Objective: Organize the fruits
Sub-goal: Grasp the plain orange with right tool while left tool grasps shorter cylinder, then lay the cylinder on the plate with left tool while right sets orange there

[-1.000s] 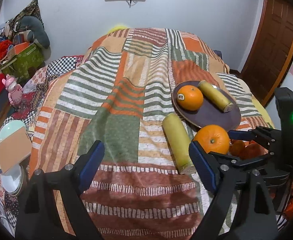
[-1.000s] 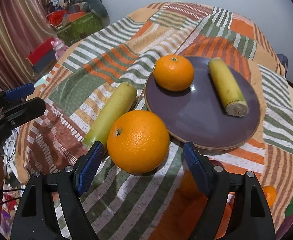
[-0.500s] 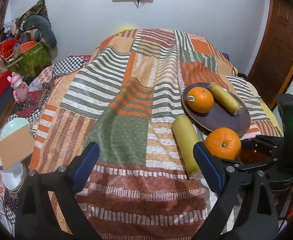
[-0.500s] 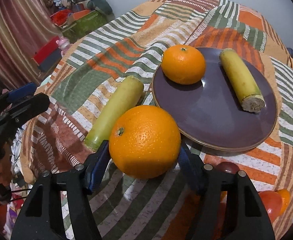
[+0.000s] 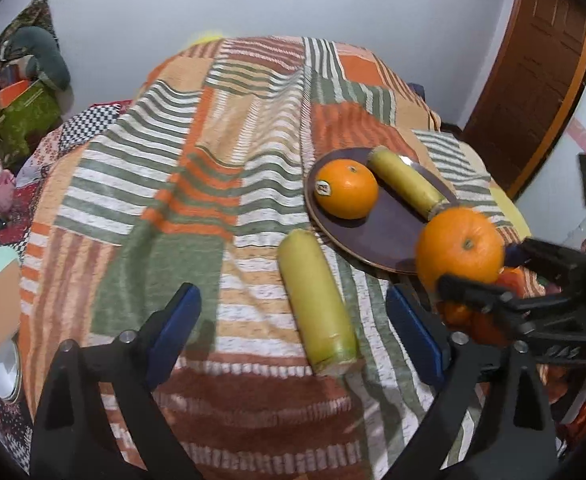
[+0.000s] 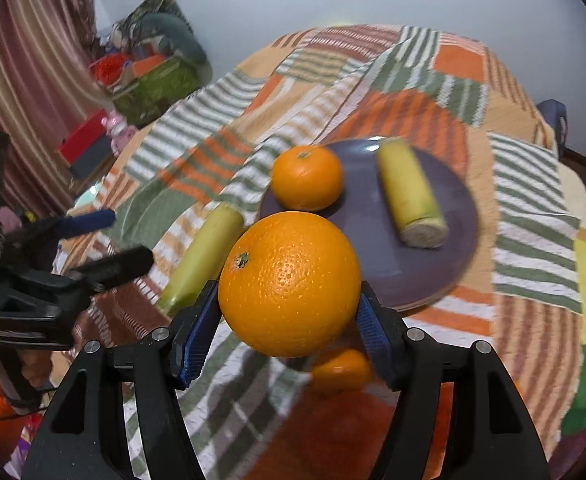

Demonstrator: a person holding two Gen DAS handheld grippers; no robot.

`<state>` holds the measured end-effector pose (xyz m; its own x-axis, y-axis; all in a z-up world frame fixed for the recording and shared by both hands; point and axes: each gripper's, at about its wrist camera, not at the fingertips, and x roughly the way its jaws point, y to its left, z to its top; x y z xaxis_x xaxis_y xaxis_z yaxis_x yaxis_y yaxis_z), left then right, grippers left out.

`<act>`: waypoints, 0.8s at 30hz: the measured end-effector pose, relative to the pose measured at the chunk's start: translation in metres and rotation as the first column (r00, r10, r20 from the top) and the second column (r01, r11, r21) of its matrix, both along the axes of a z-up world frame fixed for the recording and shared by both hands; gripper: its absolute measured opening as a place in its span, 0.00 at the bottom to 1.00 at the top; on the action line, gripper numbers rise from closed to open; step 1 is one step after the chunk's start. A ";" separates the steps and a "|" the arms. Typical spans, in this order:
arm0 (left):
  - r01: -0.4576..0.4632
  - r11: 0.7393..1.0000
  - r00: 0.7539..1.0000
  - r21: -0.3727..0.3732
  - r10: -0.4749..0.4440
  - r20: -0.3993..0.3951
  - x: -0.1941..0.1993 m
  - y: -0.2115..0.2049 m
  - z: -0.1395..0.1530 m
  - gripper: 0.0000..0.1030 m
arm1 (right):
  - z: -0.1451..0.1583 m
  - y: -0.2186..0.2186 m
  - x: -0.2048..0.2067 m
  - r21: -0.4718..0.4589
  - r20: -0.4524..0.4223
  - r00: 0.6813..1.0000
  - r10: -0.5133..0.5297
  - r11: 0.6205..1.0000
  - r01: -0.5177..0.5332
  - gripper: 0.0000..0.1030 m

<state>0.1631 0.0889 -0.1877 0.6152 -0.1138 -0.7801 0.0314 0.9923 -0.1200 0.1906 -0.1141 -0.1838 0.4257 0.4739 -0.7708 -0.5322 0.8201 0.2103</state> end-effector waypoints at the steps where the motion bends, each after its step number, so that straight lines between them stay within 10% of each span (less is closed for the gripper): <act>1: 0.005 1.000 1.000 0.004 -0.005 -0.015 0.004 -0.003 -0.003 0.83 | 0.002 -0.004 0.001 0.003 0.006 1.000 -0.010 1.000 0.010 0.61; 11: 0.003 0.999 0.979 -0.039 -0.011 -0.204 0.045 -0.010 -0.049 0.59 | 0.009 -0.038 0.009 0.030 0.029 0.996 -0.088 0.996 0.087 0.61; 24: 0.014 1.000 0.982 -0.002 -0.014 -0.188 0.050 -0.020 -0.050 0.41 | 0.007 -0.056 0.014 0.053 0.020 0.992 -0.124 0.991 0.123 0.61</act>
